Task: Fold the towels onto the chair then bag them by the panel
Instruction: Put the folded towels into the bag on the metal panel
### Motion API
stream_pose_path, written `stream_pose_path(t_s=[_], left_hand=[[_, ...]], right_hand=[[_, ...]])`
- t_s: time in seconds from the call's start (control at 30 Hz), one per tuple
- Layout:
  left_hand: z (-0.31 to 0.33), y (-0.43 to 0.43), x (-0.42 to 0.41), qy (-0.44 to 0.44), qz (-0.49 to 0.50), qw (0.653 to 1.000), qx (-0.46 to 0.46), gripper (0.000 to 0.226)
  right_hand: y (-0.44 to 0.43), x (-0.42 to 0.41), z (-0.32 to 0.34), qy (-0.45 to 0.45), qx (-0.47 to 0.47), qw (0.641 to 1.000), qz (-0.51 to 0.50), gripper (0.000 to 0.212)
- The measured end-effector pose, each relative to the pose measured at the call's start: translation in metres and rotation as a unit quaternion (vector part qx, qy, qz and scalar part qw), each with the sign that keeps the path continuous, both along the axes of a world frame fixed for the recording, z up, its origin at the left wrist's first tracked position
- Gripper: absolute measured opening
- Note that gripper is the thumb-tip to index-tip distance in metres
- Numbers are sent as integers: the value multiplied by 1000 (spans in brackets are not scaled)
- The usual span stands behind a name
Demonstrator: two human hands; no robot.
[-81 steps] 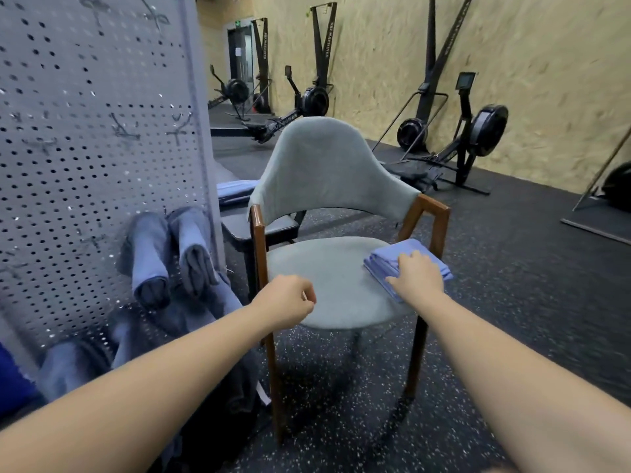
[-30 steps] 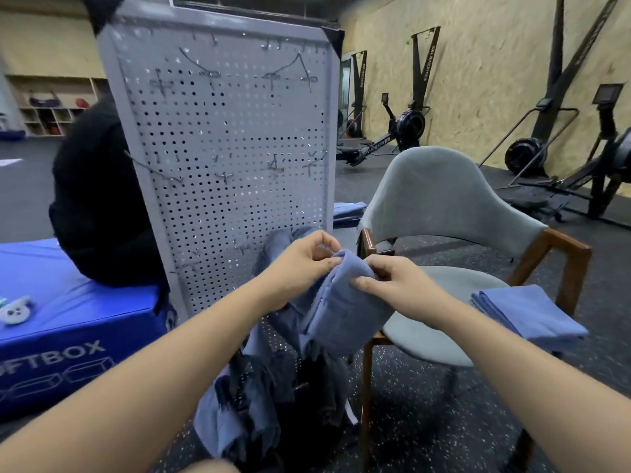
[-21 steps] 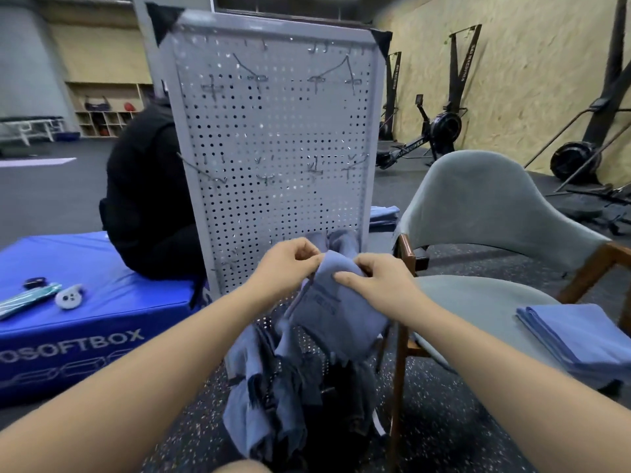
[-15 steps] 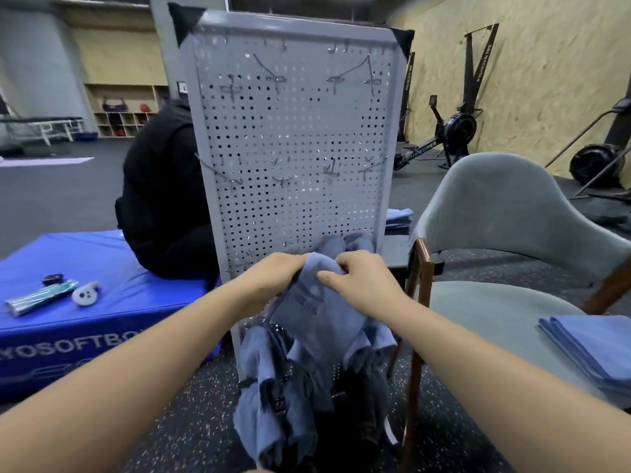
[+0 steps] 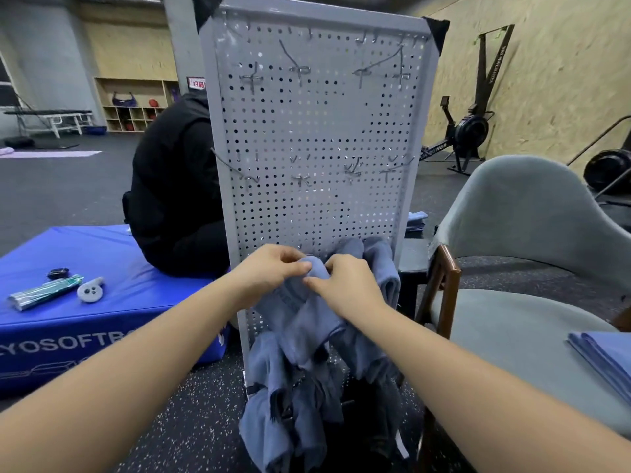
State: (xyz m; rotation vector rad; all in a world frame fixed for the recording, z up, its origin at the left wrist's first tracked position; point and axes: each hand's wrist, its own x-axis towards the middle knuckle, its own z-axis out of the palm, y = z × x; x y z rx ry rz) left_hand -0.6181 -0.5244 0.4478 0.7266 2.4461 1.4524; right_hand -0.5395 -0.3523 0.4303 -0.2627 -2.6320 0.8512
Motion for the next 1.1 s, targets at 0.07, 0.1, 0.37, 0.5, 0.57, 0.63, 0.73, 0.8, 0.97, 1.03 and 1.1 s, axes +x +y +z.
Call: stream_pose_path(t_s=[0.07, 0.1, 0.37, 0.5, 0.57, 0.63, 0.73, 0.8, 0.97, 1.03, 1.1], left_hand=[[7, 6, -12, 37, 12, 999, 0, 8], [8, 10, -20, 52, 15, 999, -6, 10], [13, 20, -62, 93, 82, 989, -82, 26], [22, 29, -55, 175, 89, 949, -245, 9], [26, 33, -53, 195, 82, 922, -325, 17], [26, 36, -49, 189, 74, 905, -374, 23], [31, 35, -42, 184, 53, 895, -404, 18], [35, 31, -40, 194, 47, 905, -375, 18], [35, 37, -27, 237, 76, 943, -221, 7], [38, 55, -13, 256, 71, 946, -187, 7], [40, 79, 6, 258, 49, 952, -159, 9]], right_hand=[[-3, -7, 6, 19, 4, 1000, -4, 37], [-5, -12, 9, 21, 14, 1000, -2, 33], [-21, -52, 26, 21, 29, 999, -31, 27], [-30, -59, 16, 9, 51, 998, -31, 11], [-31, -60, 9, -4, 57, 998, -15, 12], [-30, -58, 6, -15, 66, 998, 16, 15], [-24, -52, 5, -23, 74, 994, 76, 21], [-17, -42, 8, -25, 67, 993, 94, 29], [25, 6, 21, 23, 12, 997, 75, 29], [50, 32, 23, 44, 15, 998, 50, 25], [79, 56, 24, 59, 13, 998, 24, 18]])
